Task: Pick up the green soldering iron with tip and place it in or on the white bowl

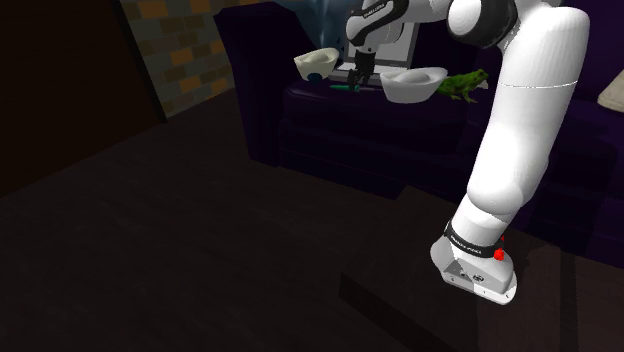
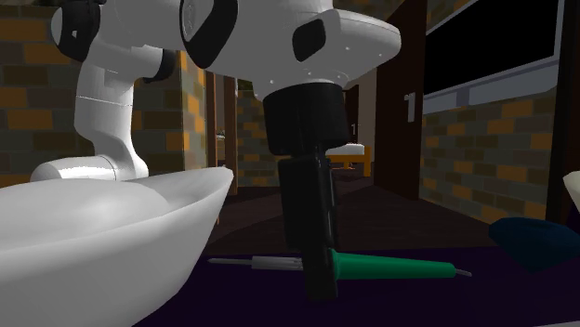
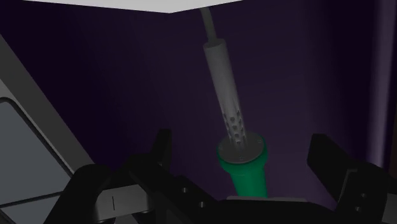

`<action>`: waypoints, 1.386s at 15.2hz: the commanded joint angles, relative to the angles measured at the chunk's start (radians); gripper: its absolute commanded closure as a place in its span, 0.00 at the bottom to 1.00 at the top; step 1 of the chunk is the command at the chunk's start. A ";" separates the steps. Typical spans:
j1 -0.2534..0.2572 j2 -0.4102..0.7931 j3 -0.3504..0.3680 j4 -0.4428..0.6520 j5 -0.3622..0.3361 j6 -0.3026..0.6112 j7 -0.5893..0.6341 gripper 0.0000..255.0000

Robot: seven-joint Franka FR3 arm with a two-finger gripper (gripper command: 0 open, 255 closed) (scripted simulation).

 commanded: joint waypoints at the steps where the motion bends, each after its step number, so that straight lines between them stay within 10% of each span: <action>1: 0.000 0.000 0.000 0.000 0.000 0.000 0.000 0.00; 2: 0.000 0.000 0.000 0.000 0.000 0.000 0.000 1.00; 21: 0.001 -0.025 -0.004 0.104 -0.016 -0.127 0.011 1.00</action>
